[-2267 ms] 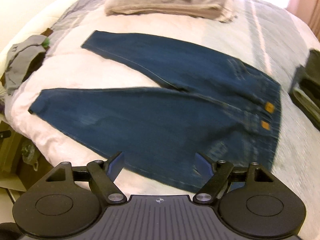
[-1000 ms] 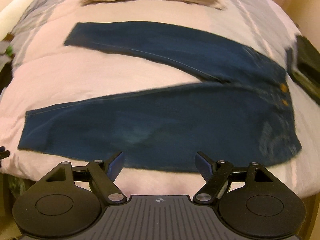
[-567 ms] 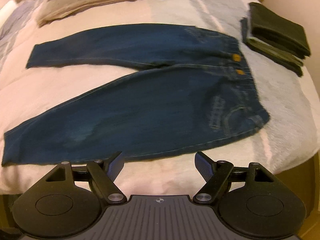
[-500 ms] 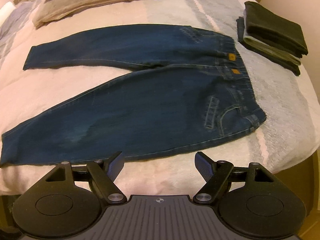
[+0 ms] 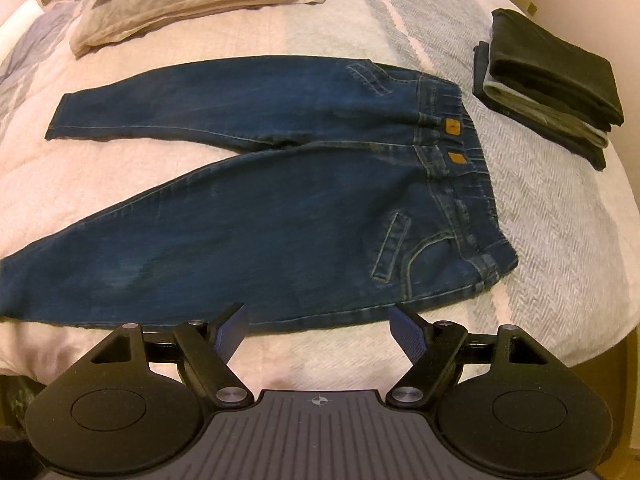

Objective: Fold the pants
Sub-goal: 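Move both open grippers over the jeans legs toward the towels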

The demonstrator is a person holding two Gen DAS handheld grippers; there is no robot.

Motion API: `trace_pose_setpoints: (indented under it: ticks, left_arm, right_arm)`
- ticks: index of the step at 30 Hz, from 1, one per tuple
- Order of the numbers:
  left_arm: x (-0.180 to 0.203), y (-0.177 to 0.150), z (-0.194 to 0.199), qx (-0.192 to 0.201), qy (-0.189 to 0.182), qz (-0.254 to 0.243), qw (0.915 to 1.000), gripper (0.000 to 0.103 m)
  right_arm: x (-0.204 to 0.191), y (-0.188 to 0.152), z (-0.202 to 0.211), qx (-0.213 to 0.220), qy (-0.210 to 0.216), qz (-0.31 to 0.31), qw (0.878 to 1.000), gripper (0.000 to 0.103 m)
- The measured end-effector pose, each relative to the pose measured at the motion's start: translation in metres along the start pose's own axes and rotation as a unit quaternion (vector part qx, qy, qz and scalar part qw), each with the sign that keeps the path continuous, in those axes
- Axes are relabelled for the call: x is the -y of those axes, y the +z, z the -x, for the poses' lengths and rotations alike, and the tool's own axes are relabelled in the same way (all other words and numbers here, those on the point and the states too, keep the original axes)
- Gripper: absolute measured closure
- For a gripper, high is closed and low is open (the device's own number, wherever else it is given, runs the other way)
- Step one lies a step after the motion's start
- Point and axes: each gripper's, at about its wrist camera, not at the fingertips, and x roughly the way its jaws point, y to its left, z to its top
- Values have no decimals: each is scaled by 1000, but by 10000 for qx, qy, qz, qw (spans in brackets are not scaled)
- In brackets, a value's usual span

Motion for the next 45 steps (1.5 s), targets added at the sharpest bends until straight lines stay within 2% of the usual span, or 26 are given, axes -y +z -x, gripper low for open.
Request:
trace_pose_setpoints:
  ticks: [8, 15, 20, 25, 28, 31, 35, 37, 40, 45]
  left_arm:
    - [22, 13, -7, -14, 127, 123, 9998, 22]
    - [20, 47, -18, 13, 200, -151, 9997, 19]
    - [-5, 99, -40, 149, 128, -693, 9974, 19]
    - [-38, 168, -88, 264, -27, -1216, 9922, 19]
    - [-54, 207, -122, 335, 21, -1586, 9868, 20]
    - [-70, 244, -160, 312, 33, -1811, 9830, 27]
    - [-84, 282, -211, 235, -4, -2358, 9715, 38]
    - [-87, 296, -240, 140, -69, -2718, 9622, 41]
    - [-91, 311, -283, -121, -91, -3238, 9460, 51]
    - [-112, 327, -337, -516, -30, -3704, 9274, 53]
  right_arm:
    - [33, 13, -10, -78, 138, 323, 9994, 28]
    - [50, 45, -22, 25, 264, 879, 9958, 28]
    - [47, 83, -31, 142, 194, 1041, 9943, 28]
    - [36, 132, -39, 245, 230, 910, 9953, 28]
    - [25, 164, -56, 243, 201, 1246, 9917, 28]
    - [17, 194, -82, 154, 149, 1685, 9855, 28]
    - [17, 237, -126, 140, 194, 2153, 9763, 28]
    - [23, 256, -150, 178, 226, 2285, 9731, 28]
    - [31, 285, -188, 194, 209, 2525, 9672, 29]
    - [50, 320, -242, 89, 217, 2892, 9570, 30]
